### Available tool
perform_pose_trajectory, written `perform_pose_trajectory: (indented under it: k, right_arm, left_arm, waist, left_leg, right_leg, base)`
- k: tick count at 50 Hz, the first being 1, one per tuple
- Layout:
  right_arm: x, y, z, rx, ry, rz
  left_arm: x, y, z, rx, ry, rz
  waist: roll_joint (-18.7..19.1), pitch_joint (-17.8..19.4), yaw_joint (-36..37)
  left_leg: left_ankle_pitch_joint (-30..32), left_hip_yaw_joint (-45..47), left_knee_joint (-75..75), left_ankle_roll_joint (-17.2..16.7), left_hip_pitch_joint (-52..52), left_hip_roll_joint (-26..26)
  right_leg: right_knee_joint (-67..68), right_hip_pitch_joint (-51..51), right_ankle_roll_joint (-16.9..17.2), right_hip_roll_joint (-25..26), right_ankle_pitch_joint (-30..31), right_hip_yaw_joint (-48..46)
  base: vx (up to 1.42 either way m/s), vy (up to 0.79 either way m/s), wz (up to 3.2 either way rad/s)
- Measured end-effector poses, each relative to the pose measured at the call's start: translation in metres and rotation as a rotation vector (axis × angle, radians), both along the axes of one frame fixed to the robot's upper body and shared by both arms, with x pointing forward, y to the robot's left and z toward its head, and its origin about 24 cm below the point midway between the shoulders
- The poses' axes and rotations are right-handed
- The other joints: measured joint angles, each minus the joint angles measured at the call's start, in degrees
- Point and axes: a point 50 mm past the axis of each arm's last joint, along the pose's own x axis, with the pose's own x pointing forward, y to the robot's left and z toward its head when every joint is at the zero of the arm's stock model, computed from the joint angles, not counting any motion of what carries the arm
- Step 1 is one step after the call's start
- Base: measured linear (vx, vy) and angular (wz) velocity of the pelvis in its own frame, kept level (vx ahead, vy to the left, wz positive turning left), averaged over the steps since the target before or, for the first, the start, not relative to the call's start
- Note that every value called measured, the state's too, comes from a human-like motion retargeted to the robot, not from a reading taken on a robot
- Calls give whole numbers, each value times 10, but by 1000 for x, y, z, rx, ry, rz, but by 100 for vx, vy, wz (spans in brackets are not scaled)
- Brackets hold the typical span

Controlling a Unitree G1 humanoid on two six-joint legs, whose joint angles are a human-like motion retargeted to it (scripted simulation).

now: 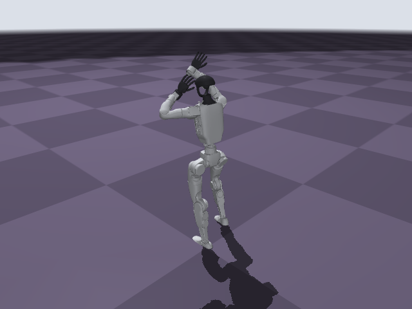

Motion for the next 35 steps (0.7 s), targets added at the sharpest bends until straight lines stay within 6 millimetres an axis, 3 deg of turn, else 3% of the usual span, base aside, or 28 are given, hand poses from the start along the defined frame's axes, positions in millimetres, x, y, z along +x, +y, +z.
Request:
perform_pose_trajectory:
  k: [4, 10, 15, 20, 23, 28, 35]
  right_arm:
    - [-2, 6, 1, -16, -5, 14]
    - [0, -1, 0, 0, 0, 0]
    - [-7, 1, 6, -21, -27, 22]
    - [-17, 5, 13, -39, -59, 43]
    - [-17, 1, 14, -21, -62, 32]
    - [-18, -10, 16, 35, -65, -7]
    - [-8, -14, 8, 64, -29, -39]
  left_arm:
    - [-2, -1, 2, -3, -22, -3]
    - [5, 3, 5, -26, 27, 11]
    - [8, 5, 4, -16, 80, 28]
    - [5, 6, 3, -14, 76, 10]
    - [4, 6, 2, -9, 69, 2]
    - [1, 5, 2, 5, 51, 0]
    - [0, 5, 4, 3, 60, -18]
  waist:
    - [-15, -13, -24]
    - [-12, -17, -31]
    - [-31, 11, -10]
    - [-40, 18, 14]
    - [-35, 18, 30]
    - [-12, 6, 70]
    - [13, -18, 99]
  left_leg:
    - [-16, -17, 1, -4, 24, -23]
    - [12, -15, 89, 9, 29, -10]
    - [102, -29, 356, -10, -61, -9]
    - [72, 9, 470, -10, -171, 13]
    - [43, 34, 426, -3, -215, 38]
    - [29, 27, 224, -3, -244, 67]
    - [122, -11, 32, -8, -190, 68]
  right_leg:
    - [-160, 28, 39, -3, 20, -16]
    - [-227, 114, 14, 10, 23, -15]
    - [-251, 207, 23, -6, -5, -19]
    - [-269, 255, 28, -22, -27, -34]
    - [-266, 266, 31, -19, -37, -43]
    - [-246, 262, 27, 7, -59, -40]
    - [-191, 275, -6, 22, -71, -26]
  base:
    - [54, -7, 41]
    - [52, -11, 10]
    - [47, -13, -8]
    - [42, -6, 17]
    - [40, 0, 16]
    - [45, 7, -12]
    - [54, 18, -20]
